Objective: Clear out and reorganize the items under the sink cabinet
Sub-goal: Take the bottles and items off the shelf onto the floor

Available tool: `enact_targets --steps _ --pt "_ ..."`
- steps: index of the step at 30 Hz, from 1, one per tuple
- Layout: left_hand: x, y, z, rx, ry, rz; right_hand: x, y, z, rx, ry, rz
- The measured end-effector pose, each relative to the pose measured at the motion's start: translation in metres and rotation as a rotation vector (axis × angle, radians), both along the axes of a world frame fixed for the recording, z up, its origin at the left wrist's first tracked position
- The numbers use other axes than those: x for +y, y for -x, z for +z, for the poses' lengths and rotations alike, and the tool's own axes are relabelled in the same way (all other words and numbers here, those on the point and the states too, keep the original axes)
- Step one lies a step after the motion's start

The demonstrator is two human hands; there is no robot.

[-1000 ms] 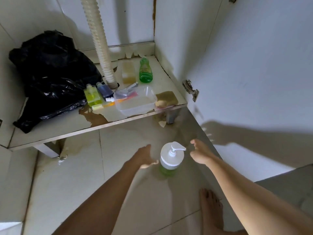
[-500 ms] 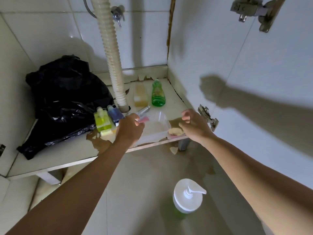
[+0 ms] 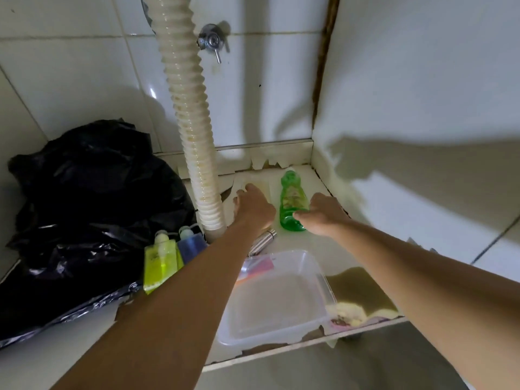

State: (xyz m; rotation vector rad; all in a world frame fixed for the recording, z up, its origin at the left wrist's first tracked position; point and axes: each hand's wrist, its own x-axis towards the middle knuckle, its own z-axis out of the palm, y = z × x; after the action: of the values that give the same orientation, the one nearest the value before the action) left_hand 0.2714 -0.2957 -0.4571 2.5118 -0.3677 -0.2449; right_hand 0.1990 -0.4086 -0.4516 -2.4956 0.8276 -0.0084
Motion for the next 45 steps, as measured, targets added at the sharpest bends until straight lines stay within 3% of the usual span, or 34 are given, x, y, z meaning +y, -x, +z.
enact_targets --steps 6,13,15,20,26,31,34,39,45 --pt "-0.027 -0.043 -0.016 0.202 0.058 0.165 0.006 -0.036 -0.037 0.088 0.048 -0.031" --pt "-0.031 -0.045 -0.012 0.113 0.047 0.224 -0.011 -0.033 -0.031 0.089 -0.077 -0.059" --pt "-0.028 -0.042 -0.011 0.115 0.094 0.234 -0.019 -0.023 -0.023 0.048 -0.233 -0.077" --pt "-0.018 -0.032 0.002 0.174 0.326 0.244 -0.029 0.018 0.007 -0.252 -1.002 -0.314" --pt "0.005 0.017 0.036 0.187 0.590 0.185 -0.022 0.095 0.025 -0.527 -1.414 -0.341" --pt "0.047 0.092 0.066 0.292 0.823 0.185 0.020 0.173 0.049 -0.588 -1.716 -0.154" --pt "0.079 0.143 0.072 0.493 1.022 0.257 0.058 0.216 0.067 -0.574 -1.764 -0.006" --pt "0.138 0.228 0.073 0.868 1.356 0.313 0.106 0.281 0.088 -0.506 -1.675 0.252" --pt "0.201 0.294 0.072 0.933 1.433 0.348 0.133 0.323 0.079 -0.549 -1.619 0.390"
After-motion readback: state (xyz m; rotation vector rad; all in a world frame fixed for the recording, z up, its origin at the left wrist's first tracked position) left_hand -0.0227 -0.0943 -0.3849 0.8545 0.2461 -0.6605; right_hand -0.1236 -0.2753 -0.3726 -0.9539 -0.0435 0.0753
